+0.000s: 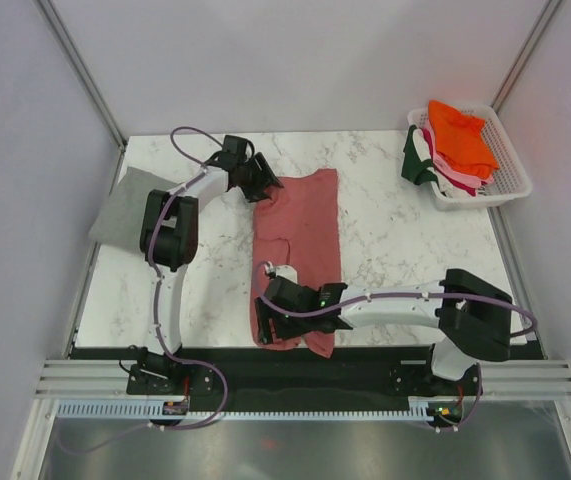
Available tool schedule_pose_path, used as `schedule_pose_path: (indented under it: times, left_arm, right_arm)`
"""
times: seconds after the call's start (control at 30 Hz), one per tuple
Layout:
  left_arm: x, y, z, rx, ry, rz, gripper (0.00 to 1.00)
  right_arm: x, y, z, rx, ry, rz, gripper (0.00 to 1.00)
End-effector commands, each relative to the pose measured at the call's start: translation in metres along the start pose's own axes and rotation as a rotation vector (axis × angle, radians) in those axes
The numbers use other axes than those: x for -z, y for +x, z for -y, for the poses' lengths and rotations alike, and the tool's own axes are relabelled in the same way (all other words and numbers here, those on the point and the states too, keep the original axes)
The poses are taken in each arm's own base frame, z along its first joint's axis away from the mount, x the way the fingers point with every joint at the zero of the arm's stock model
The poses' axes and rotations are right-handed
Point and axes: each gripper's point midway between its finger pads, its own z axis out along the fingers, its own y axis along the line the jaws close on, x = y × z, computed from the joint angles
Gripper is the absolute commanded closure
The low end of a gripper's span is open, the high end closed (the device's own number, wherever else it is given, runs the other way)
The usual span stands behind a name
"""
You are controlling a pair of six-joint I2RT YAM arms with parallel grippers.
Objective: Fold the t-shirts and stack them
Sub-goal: Fold the tshirt
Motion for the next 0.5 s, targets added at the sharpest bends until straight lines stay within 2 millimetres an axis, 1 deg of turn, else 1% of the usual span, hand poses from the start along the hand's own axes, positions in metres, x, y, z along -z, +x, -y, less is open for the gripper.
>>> schedule_pose_path:
  times: [0.0, 0.03, 0.07, 0.1, 0.13, 0.17, 0.2, 0.23, 0.3, 0.33, 0.37, 0.4, 0.43, 0.47]
  left_arm:
    - [-0.013, -0.002, -0.006, -0.070, 0.006, -0.041, 0.33]
    - [-0.012, -0.013, 0.004, -0.081, 0.033, -0.023, 0.33]
    - [-0.014, -0.017, 0.003, -0.072, 0.052, -0.033, 0.32]
    - [-0.021, -0.018, -0.002, -0.060, 0.055, -0.046, 0.32]
    - [-0.024, -0.021, -0.002, -0.050, 0.067, -0.051, 0.32]
    - [-0.022, -0.030, 0.008, -0.055, 0.102, -0.042, 0.32]
    - [-0.028, -0.030, 0.005, -0.052, 0.105, -0.052, 0.32]
    - [-0.026, -0.038, 0.013, -0.063, 0.133, -0.041, 0.32]
    - [-0.028, -0.042, 0.017, -0.079, 0.162, -0.044, 0.30]
    - [-0.029, -0.047, 0.023, -0.091, 0.184, -0.038, 0.29]
    - [-0.030, -0.051, 0.022, -0.089, 0.194, -0.037, 0.28]
    - [-0.030, -0.054, 0.023, -0.086, 0.201, -0.033, 0.28]
    - [-0.035, -0.056, 0.019, -0.076, 0.204, -0.038, 0.28]
    - [-0.032, -0.063, 0.024, -0.079, 0.229, -0.029, 0.27]
  right_arm:
    - [0.040, -0.047, -0.048, 0.064, -0.174, 0.129, 0.22]
    - [0.059, -0.061, -0.053, 0.070, -0.206, 0.174, 0.19]
    - [0.067, -0.078, -0.041, 0.066, -0.184, 0.207, 0.17]
    - [0.077, -0.090, -0.035, 0.063, -0.185, 0.234, 0.16]
    - [0.092, -0.103, -0.030, 0.053, -0.198, 0.271, 0.15]
    - [0.099, -0.124, -0.006, 0.010, -0.157, 0.303, 0.14]
    - [0.105, -0.135, 0.008, 0.015, -0.138, 0.325, 0.13]
    - [0.117, -0.157, 0.033, -0.024, -0.103, 0.376, 0.12]
    - [0.126, -0.173, 0.056, -0.006, -0.064, 0.411, 0.10]
    - [0.127, -0.181, 0.068, -0.011, -0.038, 0.425, 0.09]
    - [0.130, -0.196, 0.094, -0.055, 0.008, 0.449, 0.09]
    - [0.131, -0.205, 0.105, -0.070, 0.026, 0.461, 0.09]
    - [0.124, -0.211, 0.119, -0.075, 0.052, 0.454, 0.10]
    - [0.126, -0.225, 0.139, -0.116, 0.053, 0.478, 0.10]
